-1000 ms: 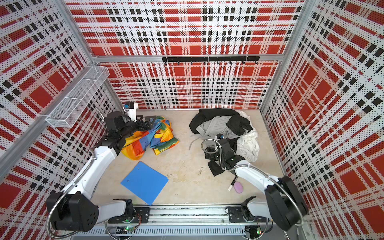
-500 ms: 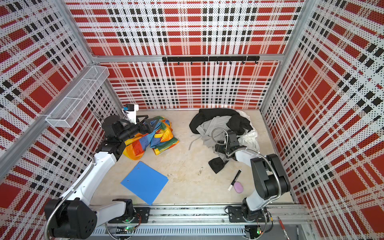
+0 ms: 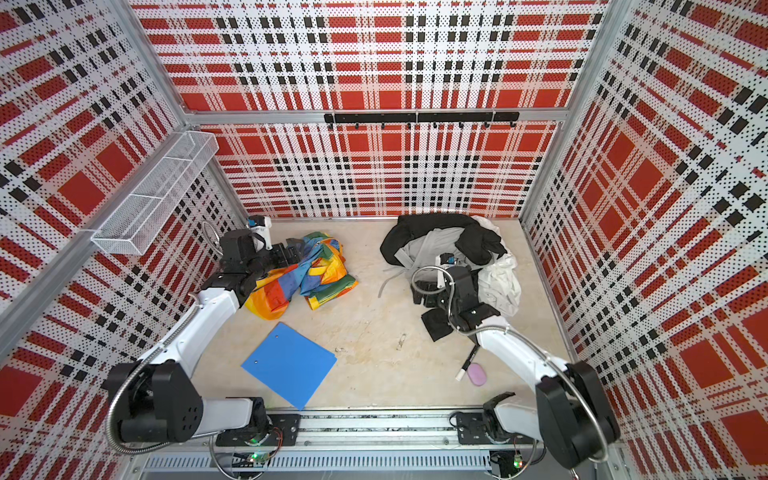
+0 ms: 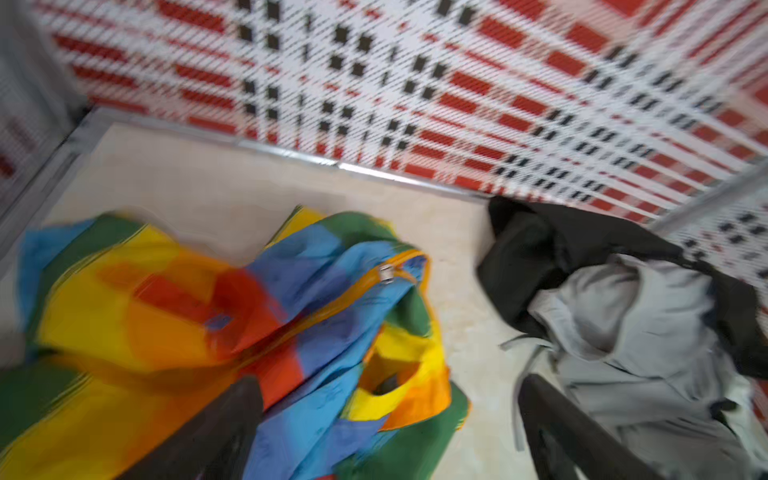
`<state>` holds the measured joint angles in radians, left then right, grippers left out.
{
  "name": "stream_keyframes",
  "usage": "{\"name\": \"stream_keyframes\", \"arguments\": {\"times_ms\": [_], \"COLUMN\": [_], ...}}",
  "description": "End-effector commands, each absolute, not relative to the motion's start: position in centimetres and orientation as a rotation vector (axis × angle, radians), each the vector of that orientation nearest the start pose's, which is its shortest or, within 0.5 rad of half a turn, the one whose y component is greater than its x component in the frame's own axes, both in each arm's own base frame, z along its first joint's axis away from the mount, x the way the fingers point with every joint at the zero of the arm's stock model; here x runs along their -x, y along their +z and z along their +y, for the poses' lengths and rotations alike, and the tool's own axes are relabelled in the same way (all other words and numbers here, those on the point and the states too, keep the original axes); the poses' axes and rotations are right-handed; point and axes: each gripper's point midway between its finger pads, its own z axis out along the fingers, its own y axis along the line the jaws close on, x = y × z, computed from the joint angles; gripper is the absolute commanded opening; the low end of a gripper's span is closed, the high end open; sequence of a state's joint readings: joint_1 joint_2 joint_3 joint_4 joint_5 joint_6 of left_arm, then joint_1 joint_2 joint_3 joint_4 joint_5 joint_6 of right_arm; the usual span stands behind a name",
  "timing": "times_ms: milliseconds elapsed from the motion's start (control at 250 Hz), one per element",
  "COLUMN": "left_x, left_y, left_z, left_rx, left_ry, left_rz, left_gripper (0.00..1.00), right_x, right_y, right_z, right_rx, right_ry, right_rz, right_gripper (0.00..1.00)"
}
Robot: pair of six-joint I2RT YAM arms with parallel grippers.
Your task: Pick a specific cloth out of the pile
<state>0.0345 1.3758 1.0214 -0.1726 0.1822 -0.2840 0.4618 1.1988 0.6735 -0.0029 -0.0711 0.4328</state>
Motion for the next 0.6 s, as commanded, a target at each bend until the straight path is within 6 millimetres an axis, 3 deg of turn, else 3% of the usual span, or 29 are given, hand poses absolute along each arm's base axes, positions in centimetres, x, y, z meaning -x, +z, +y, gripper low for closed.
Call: {"name": "stream_keyframes", "arguments": {"times_ms": [0,60,144,344,496,548,596], "left_x": [-42.0,-41.5,-41.8,-43.9,-45.6,-46.2,-46.8], "left_y": [19.2,17.8,16.1,10.6,7.8,7.0,6.9], "left_z": [3.8,5.9,6.9,5.2,3.4,2.5,1.7], "left_rx": [0.465,0.572,0.614,0.642,0.6,0.578,0.555], "left_ry": [-0.155,-0.116,-0.122,-0.2,-0.26,-0.299,-0.331], "left_rz": [2.149,2.154,2.161,2.289,2.337,2.356,2.351], "left_gripper": [0.99,0.99,0.99,0.99,1.0,0.87,0.57], "right_x": [-31.7,-31.1,-30.7,-30.3,-29.6,-29.3,-29.2], "right_y": [16.2,16.5,17.0,17.9,18.1,18.0,18.0], "right_z": [18.6,18.8,18.8,18.4,17.5,17.2,17.0], "right_rx": [0.073,0.06,0.064,0.119,0.1,0.091,0.084], "right_ry": [0.625,0.655,0.674,0.635,0.619,0.618,0.616], "right_rz": [2.137,2.125,2.103,2.085,2.062,2.059,2.058], "right_gripper": [1.0,1.0,1.0,1.0,1.0,1.0,1.0]}}
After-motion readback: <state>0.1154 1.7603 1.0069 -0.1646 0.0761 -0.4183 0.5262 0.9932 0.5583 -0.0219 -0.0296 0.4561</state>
